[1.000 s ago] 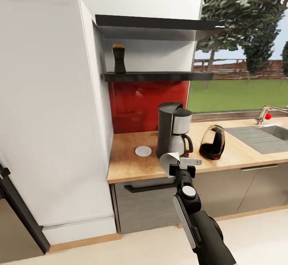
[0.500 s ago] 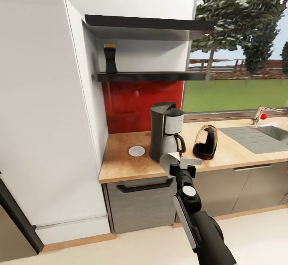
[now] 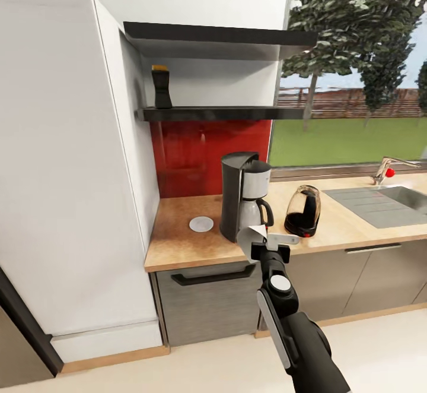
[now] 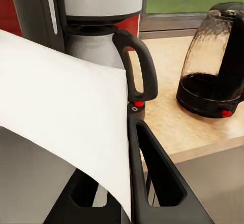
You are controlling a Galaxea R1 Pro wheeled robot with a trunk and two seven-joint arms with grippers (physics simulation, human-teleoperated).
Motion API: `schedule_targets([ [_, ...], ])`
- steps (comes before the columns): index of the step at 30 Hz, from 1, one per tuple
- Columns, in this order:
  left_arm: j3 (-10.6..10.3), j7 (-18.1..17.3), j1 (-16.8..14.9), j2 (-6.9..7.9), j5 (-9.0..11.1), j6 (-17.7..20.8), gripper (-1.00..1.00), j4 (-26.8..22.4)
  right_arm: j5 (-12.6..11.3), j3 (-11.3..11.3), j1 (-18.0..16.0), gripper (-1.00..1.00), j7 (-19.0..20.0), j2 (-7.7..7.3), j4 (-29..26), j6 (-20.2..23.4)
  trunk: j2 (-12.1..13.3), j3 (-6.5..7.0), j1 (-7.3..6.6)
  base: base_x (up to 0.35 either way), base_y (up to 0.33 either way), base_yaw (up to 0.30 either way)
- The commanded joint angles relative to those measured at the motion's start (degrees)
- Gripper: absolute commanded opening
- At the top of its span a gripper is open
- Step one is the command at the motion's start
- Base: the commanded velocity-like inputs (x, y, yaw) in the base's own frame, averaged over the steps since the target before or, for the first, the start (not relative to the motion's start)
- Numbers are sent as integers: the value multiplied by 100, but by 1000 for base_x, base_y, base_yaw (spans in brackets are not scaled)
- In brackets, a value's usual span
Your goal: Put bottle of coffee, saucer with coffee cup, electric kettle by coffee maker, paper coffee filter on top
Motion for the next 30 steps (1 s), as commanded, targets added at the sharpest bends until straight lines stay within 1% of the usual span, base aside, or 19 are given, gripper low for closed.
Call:
schedule_targets([
  [1, 48, -30, -3, -4, -51, -22, 100, 3, 2, 8, -5, -100, -26, -1, -4, 36, -11, -11, 3, 0, 0, 0],
  [7, 48, -30, -2, -4, -51, -22, 100, 3, 2, 8, -5, -100, -26, -1, 0, 34, -11, -11, 3, 0, 0, -6],
  [17, 48, -28, -1, -4, -51, -22, 100, 3, 2, 8, -5, -100, -26, -1, 2, 28, -11, -11, 3, 0, 0, -216],
  [21, 48, 7, 2, -4, -54, 2, 100, 28, 2, 11, -5, -100, -23, -6, 8, 38, -11, -11, 3, 0, 0, -84],
  [25, 30, 49, 23, 4, -74, 65, 100, 170, -10, 18, -7, -100, -15, 7, 33, 99, -11, -11, 3, 0, 0, -18],
  [26, 29, 73, 25, 12, -79, 75, 100, 253, -15, 21, -10, -100, -13, 16, 13, 220, -11, -11, 3, 0, 0, -6],
  [27, 26, 119, 24, 32, -81, 81, 100, 359, -19, 36, -21, -100, -11, 29, -31, 444, -11, -11, 3, 0, 0, -4],
  [29, 24, 295, 19, 96, -84, 93, 100, 635, -32, 94, -112, -100, 11, 76, -136, 1120, -11, -11, 3, 0, 0, -2],
  [30, 25, 353, 19, 111, -84, 94, 100, 711, -34, 105, -166, -100, 30, 76, -152, 1302, -11, -11, 3, 0, 0, -1],
])
